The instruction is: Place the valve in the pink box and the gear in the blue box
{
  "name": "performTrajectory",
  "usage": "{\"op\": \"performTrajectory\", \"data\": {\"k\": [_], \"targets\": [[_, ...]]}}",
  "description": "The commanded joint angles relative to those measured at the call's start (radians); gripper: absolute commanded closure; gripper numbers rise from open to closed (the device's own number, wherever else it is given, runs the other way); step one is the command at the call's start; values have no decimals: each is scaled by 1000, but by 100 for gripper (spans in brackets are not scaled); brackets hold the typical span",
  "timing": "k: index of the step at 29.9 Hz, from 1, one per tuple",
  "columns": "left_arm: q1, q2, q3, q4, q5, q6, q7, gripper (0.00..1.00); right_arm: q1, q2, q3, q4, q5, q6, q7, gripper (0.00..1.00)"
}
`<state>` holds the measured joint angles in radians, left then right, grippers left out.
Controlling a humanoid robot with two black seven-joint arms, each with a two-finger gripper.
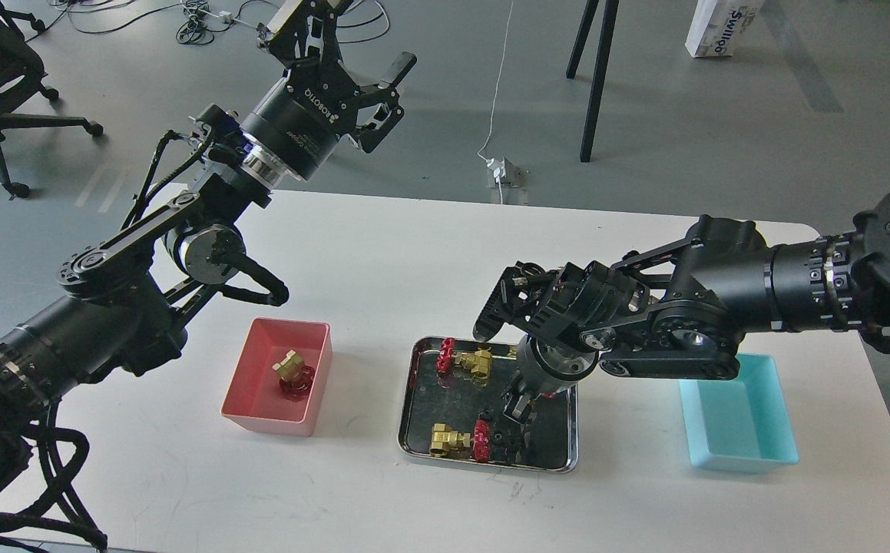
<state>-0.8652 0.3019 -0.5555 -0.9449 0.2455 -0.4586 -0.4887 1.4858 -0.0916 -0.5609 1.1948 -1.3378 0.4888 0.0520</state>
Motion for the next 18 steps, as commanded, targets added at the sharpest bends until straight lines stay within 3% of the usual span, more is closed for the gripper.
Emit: {"op": "performTrajectory", "data": {"k": [1,6,18], "targets": [[-3,-9,-1,0,0,0,0,9,31,-46,58,11,93,0,-3,91],[-3,-10,-1,0,0,0,0,9,56,-207,156,19,124,0,-3,92],[2,-27,0,0,0,0,0,9,-14,-878,204,295,121,0,-14,91]]}}
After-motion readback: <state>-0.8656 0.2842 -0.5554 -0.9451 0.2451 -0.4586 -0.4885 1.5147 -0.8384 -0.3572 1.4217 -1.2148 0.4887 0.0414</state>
